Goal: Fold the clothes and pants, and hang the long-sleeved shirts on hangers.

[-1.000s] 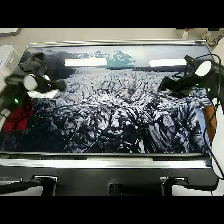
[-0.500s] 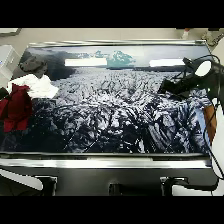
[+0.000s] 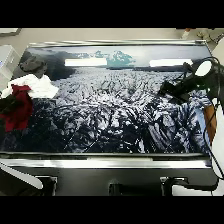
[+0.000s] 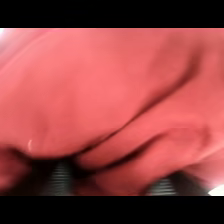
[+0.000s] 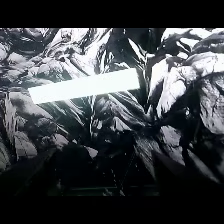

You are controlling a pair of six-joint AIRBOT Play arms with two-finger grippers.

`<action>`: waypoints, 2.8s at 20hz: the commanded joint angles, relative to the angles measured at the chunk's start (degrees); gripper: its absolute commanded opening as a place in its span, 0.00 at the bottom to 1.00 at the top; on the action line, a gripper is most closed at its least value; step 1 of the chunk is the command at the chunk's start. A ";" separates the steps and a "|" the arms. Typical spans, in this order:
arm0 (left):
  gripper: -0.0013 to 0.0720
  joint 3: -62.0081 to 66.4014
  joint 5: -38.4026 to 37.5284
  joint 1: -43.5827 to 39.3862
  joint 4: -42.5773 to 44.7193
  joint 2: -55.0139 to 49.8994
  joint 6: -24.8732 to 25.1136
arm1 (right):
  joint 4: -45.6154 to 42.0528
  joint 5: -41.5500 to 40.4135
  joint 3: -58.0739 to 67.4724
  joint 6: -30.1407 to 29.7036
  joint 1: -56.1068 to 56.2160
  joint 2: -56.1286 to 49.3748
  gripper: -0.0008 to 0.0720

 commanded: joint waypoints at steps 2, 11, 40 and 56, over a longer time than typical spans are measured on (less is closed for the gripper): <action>0.05 0.09 -3.67 0.00 -3.06 3.13 2.95 | 0.13 5.81 -0.02 0.74 0.07 -0.02 0.95; 0.05 0.00 13.75 -11.72 -7.26 44.87 -2.64 | 0.09 7.63 -0.02 0.52 0.07 -0.02 0.95; 0.99 -28.55 -9.90 -51.49 -15.26 36.04 2.10 | 8.37 3.54 -3.63 -10.67 0.07 -1.88 0.96; 0.89 -72.37 42.93 -84.21 -64.48 37.35 8.22 | 23.96 -4.31 -5.60 -14.73 3.63 -16.37 0.99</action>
